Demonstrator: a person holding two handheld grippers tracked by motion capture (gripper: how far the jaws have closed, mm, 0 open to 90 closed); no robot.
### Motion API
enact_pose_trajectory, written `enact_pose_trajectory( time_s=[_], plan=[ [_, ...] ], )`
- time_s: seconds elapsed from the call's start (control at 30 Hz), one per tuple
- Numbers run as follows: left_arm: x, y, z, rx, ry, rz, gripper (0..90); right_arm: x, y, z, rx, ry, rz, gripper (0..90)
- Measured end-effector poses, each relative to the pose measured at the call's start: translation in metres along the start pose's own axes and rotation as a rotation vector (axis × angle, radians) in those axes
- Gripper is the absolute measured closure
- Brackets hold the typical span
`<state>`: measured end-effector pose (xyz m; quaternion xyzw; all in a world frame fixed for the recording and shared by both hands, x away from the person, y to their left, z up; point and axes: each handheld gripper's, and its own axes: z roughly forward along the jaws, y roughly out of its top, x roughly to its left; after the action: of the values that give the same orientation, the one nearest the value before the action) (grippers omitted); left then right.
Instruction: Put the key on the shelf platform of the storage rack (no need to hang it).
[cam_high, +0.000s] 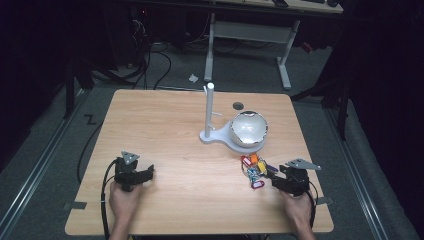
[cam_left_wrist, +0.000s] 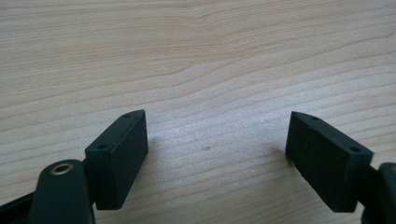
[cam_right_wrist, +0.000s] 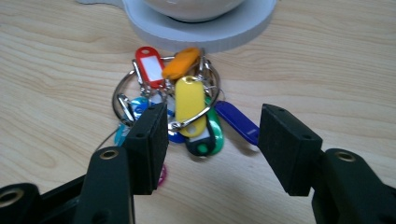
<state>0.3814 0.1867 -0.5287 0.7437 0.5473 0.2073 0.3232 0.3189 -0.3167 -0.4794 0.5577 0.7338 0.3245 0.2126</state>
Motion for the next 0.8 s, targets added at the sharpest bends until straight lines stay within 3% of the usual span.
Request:
enact_pose_trajectory(
  time_s=[0.8],
  plan=[
    [0.0,0.0,0.0,0.0,-0.001,0.0,21.4,0.035,0.021,0.031,0.052,0.082,-0.069,43.8]
  ],
)
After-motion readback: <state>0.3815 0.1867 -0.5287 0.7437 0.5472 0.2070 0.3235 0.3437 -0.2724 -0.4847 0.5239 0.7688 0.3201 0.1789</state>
